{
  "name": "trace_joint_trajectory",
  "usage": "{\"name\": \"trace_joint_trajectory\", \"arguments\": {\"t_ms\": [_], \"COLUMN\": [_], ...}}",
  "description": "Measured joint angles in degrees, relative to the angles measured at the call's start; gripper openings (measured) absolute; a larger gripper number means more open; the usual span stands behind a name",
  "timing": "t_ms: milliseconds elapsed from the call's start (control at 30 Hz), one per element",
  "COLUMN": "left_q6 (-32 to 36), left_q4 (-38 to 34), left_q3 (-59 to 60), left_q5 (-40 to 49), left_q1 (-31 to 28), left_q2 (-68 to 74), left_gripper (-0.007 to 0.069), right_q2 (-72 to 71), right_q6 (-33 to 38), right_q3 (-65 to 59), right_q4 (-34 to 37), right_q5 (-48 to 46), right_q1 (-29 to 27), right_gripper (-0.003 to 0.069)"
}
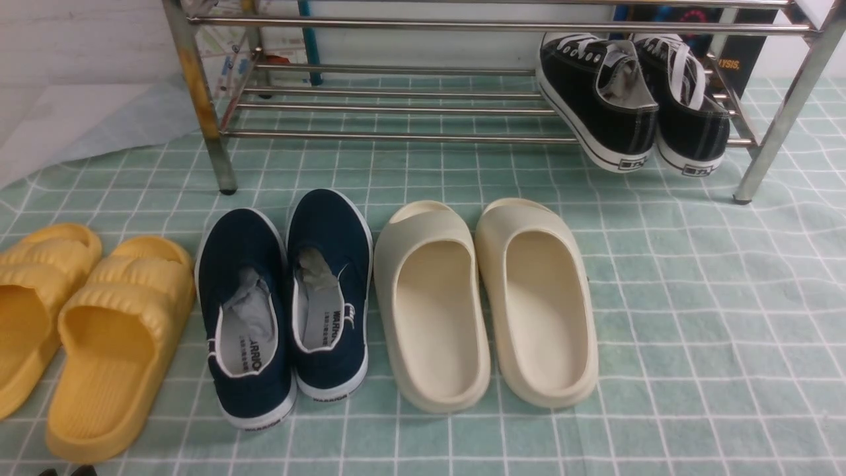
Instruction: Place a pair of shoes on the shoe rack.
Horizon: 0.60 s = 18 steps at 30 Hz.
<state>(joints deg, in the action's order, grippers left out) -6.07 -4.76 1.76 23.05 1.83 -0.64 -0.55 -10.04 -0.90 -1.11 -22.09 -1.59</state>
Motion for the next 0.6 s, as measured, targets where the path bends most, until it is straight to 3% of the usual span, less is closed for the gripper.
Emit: {"name": "trace_joint_trajectory", "arguments": {"t_ms": [600], "left_q6": [0.0], "left_q4": [0.0], "left_q3": [0.0], "left_q5": [0.0], "left_q1": [0.0], "left_q2": [0.0], "left_gripper": [0.0238], "right_q2": [0.0], "right_q6": [0.0], "right_q3": [0.0], "right_q4": [0.0], "right_q5": [0.0], "right_q1": [0.0], "right_gripper": [0.0047]}}
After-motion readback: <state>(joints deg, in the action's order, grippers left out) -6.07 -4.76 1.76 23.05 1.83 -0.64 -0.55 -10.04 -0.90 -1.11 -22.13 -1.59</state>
